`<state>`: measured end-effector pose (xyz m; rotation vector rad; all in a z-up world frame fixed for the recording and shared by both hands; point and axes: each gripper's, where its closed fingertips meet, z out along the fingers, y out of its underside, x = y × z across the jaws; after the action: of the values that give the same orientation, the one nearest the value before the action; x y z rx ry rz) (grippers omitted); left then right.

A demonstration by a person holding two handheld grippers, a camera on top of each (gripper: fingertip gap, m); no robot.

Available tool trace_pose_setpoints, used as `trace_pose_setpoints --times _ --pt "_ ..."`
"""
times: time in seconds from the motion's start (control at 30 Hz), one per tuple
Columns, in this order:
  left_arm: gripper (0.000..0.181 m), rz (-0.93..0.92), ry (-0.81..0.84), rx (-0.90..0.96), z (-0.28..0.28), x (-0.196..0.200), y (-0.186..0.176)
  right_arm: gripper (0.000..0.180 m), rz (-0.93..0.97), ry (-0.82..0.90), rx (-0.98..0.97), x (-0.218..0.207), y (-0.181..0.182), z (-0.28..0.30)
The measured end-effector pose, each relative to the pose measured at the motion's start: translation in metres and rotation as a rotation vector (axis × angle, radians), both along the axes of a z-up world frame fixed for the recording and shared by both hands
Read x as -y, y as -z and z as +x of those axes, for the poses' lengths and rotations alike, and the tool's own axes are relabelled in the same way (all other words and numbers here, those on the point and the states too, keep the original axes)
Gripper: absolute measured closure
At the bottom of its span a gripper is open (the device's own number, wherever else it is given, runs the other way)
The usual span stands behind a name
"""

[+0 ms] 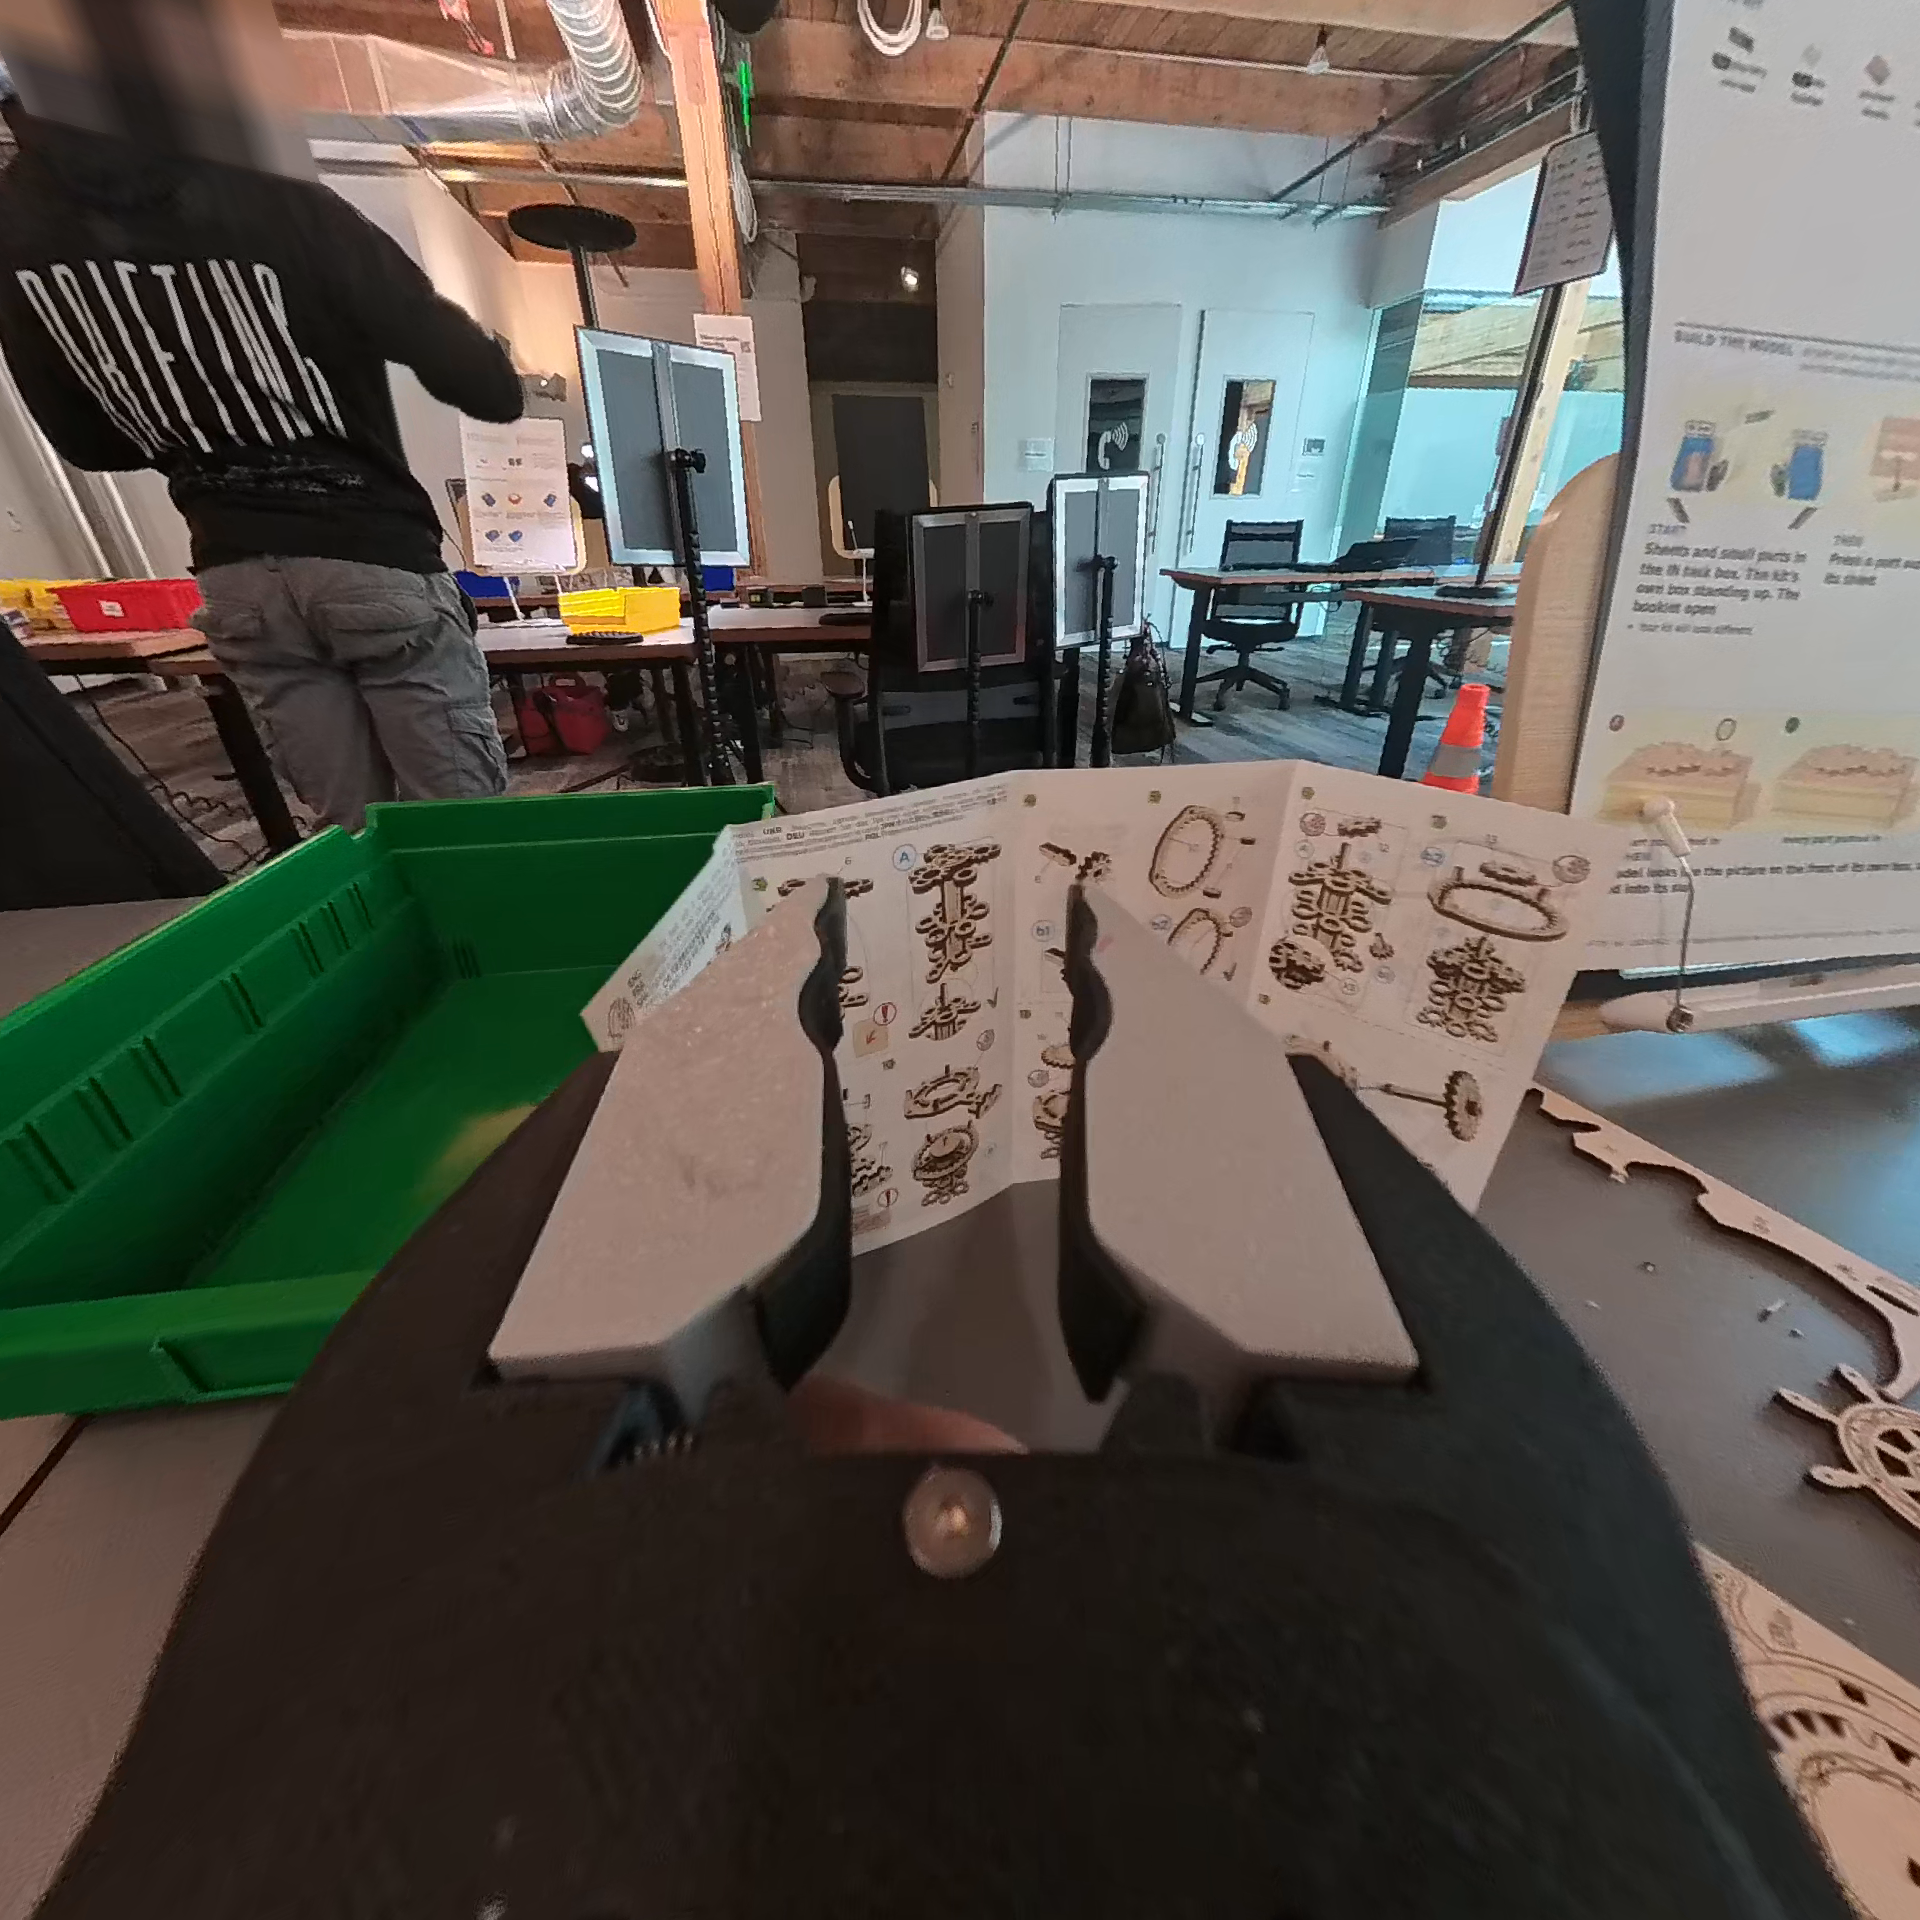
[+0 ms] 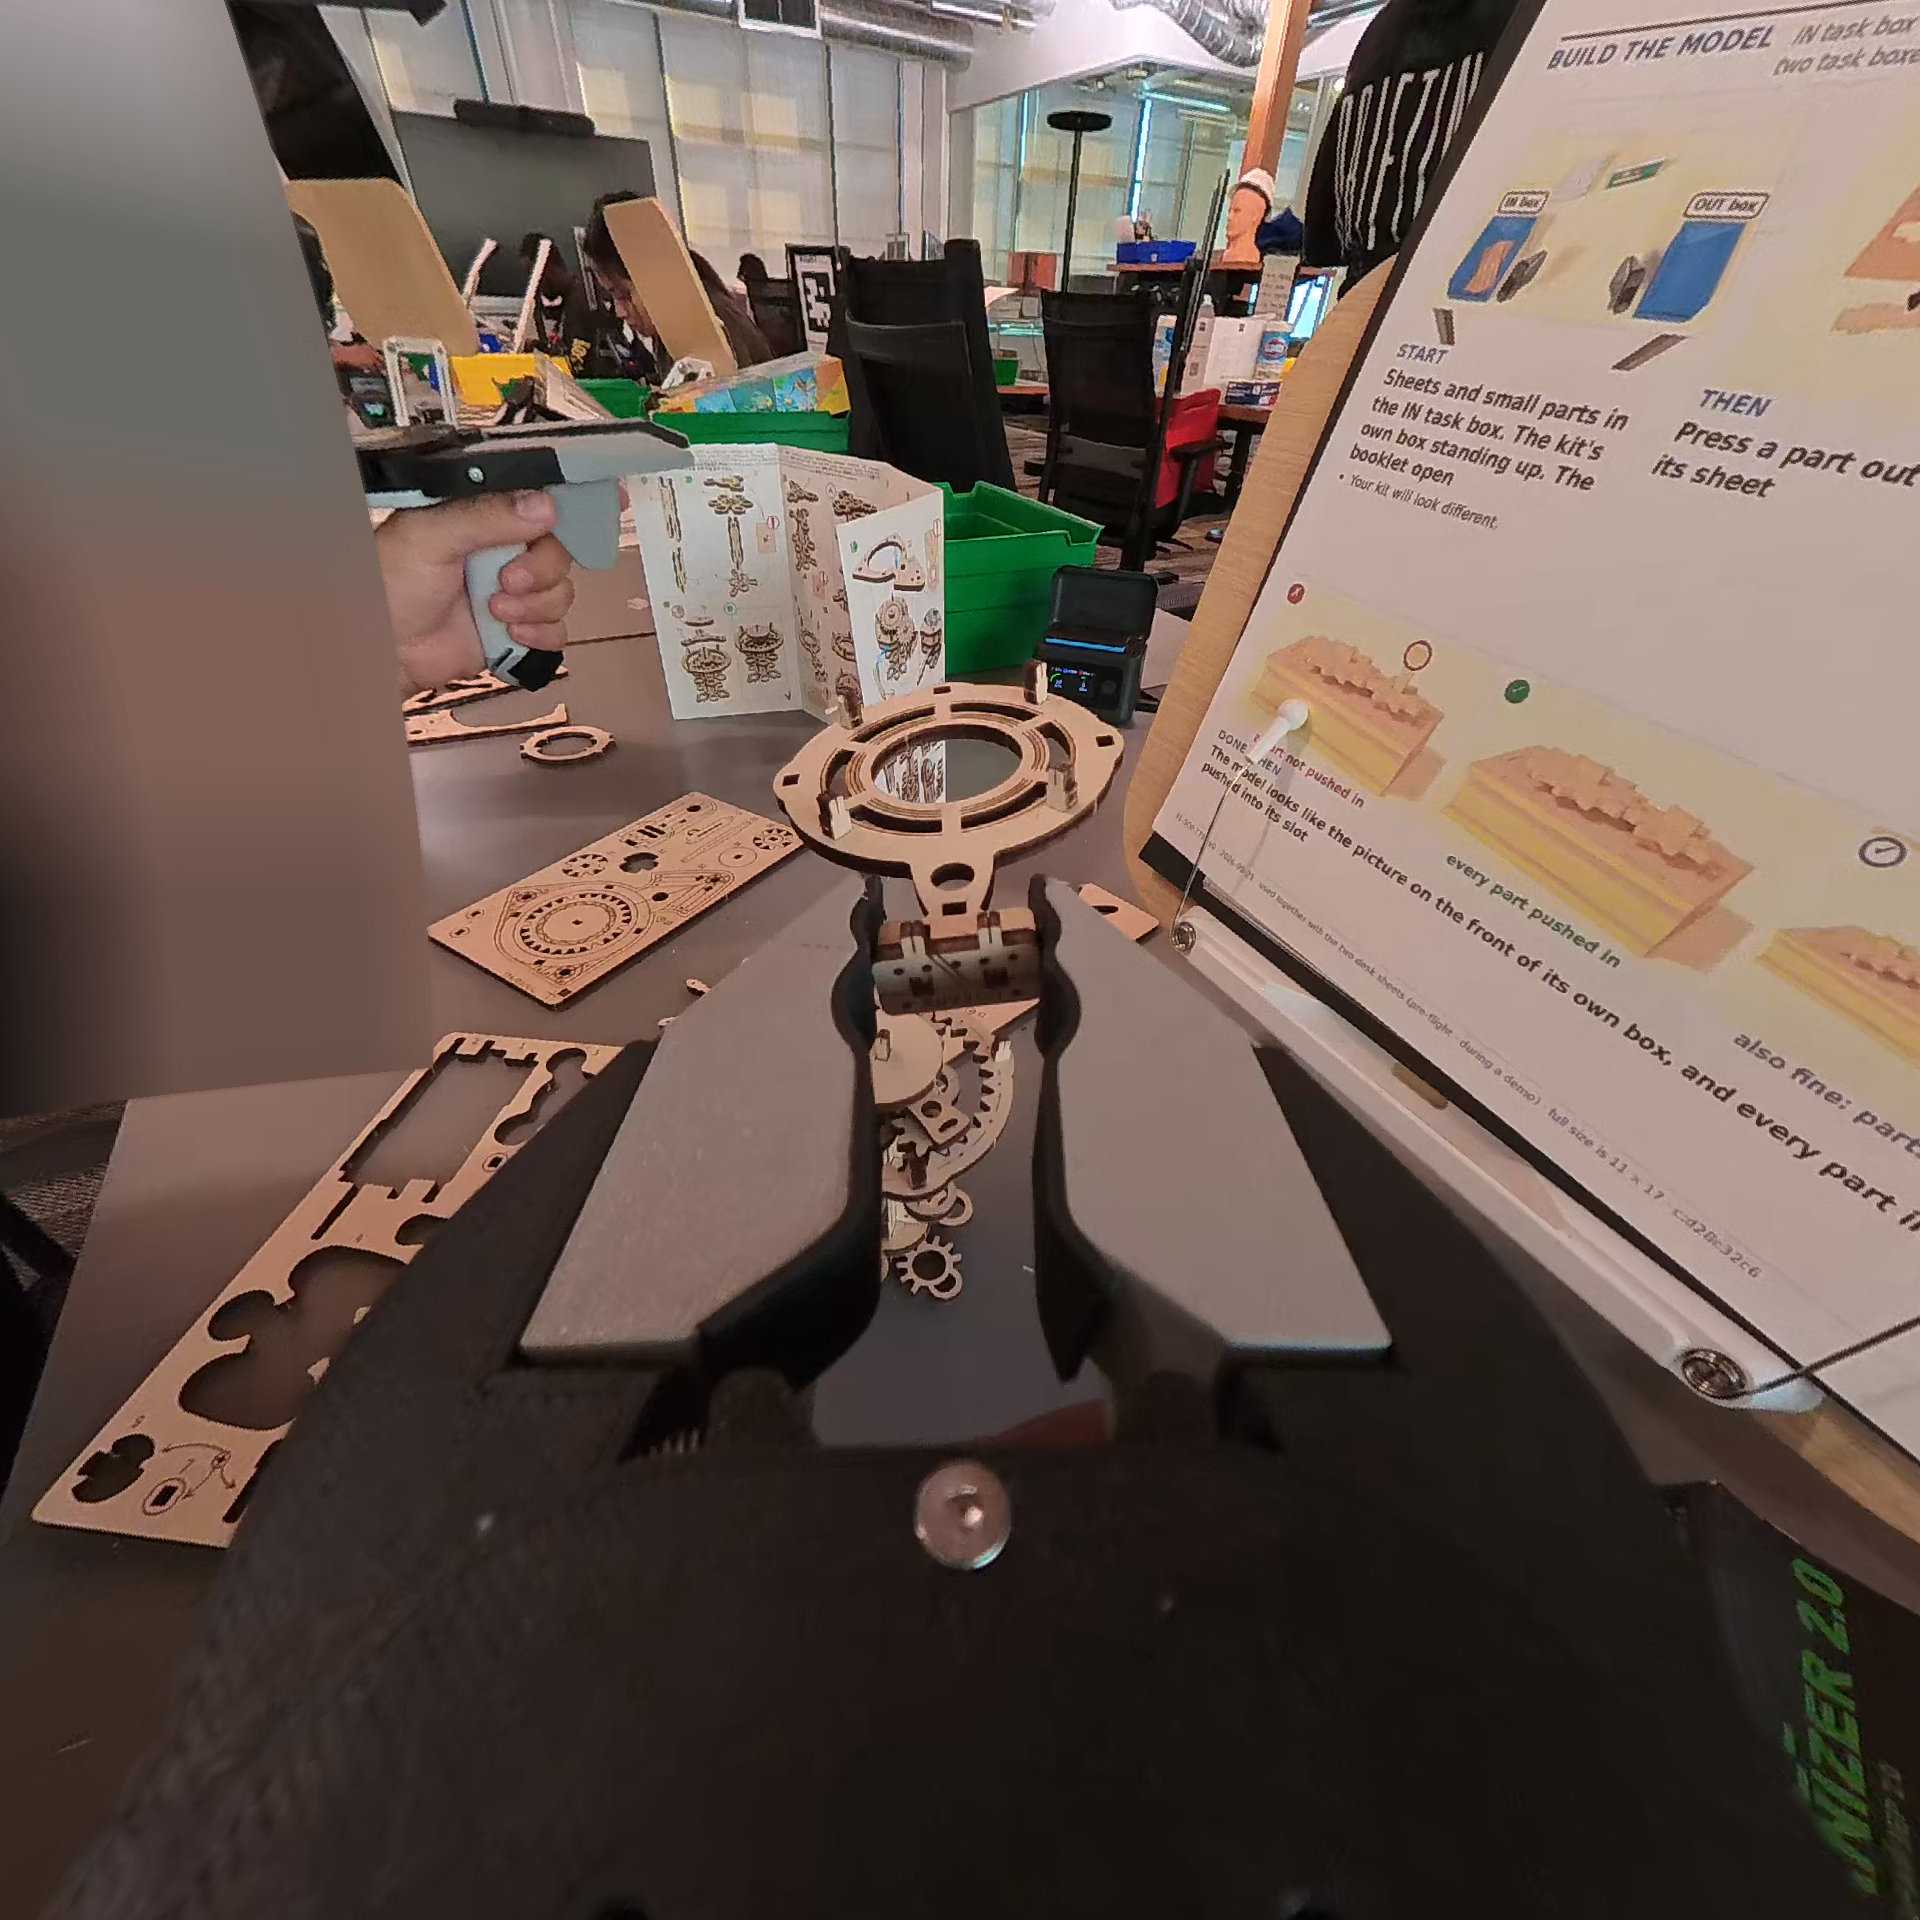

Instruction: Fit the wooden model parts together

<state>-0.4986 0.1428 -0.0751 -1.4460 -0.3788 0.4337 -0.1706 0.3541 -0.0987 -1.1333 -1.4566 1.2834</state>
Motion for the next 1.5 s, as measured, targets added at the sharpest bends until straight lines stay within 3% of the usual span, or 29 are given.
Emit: trace_pose_setpoints --times 0.23,0.43,0.53,0.67,0.9,1.2,1.4,1.5 --pt "0.143 -0.042 0.028 -0.051 0.009 -0.007 0.003 0.155 -0.015 0.024 -0.001 -0.003 0.001 0.005" --pt "0.152 -0.193 0.313 -0.123 0.074 -0.045 0.028 0.156 -0.088 0.093 0.035 0.006 0.009 0.013" --pt "0.151 -0.293 0.504 -0.126 0.12 -0.071 0.039 0.156 -0.014 0.139 0.115 0.013 0.022 0.015" --pt "0.15 -0.417 0.63 -0.22 0.164 -0.102 0.043 0.156 0.079 0.164 0.165 0.018 0.032 0.017" --pt "0.149 -0.545 0.79 -0.279 0.213 -0.159 0.062 0.156 0.004 0.174 0.203 0.014 0.045 0.012" --pt "0.148 -0.544 1.009 -0.359 0.263 -0.185 0.074 0.156 0.048 0.188 0.187 0.017 0.043 0.014" --pt "0.141 -0.337 0.92 -0.782 0.285 -0.175 0.053 0.156 -0.012 0.207 0.157 0.017 0.039 0.017" --pt "0.139 -0.29 0.914 -0.893 0.302 -0.164 0.056 0.156 -0.041 0.223 0.155 0.018 0.042 0.018"
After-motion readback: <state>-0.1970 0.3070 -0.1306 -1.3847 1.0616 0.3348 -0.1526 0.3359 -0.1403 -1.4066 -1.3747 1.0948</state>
